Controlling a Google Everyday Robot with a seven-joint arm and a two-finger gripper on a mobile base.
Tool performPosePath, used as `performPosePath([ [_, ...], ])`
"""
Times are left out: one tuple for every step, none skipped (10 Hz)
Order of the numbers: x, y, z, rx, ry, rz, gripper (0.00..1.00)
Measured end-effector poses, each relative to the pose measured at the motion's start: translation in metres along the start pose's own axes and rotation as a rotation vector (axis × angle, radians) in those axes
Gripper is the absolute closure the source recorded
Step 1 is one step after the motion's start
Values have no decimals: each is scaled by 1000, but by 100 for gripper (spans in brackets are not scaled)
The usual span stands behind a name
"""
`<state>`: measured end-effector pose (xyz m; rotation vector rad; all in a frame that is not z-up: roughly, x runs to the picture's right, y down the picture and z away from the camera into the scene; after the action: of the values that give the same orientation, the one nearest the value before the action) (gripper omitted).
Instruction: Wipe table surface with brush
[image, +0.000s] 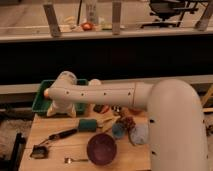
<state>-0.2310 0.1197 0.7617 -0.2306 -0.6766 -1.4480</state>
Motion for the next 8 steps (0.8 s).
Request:
performPosePath([
  [-4, -4, 2, 15, -13, 10, 20],
  [-7, -7, 4, 24, -24, 28, 20],
  [-10, -9, 6, 31, -35, 53, 20],
  [-15, -13, 9, 42, -45, 74, 20],
  [-21, -17, 12, 52, -55, 93, 20],
  [-26, -19, 15, 58, -69, 119, 20],
  [-33, -22, 20, 62, -88, 157, 20],
  [-37, -24, 24, 66, -102, 181, 20],
])
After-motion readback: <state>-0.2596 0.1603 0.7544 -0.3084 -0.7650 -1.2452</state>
